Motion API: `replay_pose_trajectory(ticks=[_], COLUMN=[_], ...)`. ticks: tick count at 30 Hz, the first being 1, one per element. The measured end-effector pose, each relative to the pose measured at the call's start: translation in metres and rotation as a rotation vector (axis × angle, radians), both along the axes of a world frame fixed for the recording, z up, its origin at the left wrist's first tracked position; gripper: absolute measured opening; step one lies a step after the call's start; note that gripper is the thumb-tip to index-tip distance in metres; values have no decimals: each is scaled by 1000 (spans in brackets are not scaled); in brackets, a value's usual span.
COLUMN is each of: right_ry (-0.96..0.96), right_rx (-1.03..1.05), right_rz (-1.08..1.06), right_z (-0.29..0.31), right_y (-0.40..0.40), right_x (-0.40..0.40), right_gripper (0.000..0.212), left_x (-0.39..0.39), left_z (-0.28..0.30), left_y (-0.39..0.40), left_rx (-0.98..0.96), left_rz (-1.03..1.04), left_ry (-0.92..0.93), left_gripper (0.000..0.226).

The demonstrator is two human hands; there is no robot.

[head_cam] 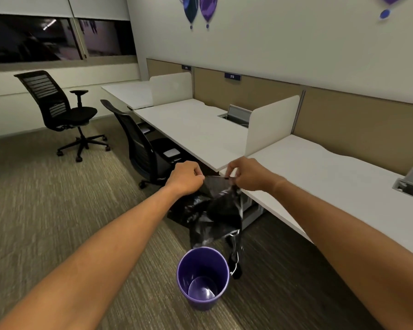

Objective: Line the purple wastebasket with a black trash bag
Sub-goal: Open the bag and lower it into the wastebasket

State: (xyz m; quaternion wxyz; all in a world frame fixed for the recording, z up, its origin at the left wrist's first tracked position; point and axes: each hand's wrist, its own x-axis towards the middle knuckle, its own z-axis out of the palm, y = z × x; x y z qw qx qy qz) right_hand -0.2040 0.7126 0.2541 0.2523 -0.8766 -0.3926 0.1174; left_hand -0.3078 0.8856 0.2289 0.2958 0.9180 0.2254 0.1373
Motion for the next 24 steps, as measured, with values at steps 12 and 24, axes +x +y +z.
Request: replay_pose_trajectory(ticks=[12, 24], right_ry=[21, 270], right_rx=[-315, 254], right_rz=[-313, 26], right_z=[-51, -57], right_y=[-42, 20], right_x=[36, 17], right_gripper=[17, 12], left_x=[-14, -9], left_z=[-14, -62], left_y=[20, -17], left_rx=[154, 22], left_rz=[131, 103], left_ry=[-26, 81], left_gripper=[15, 23])
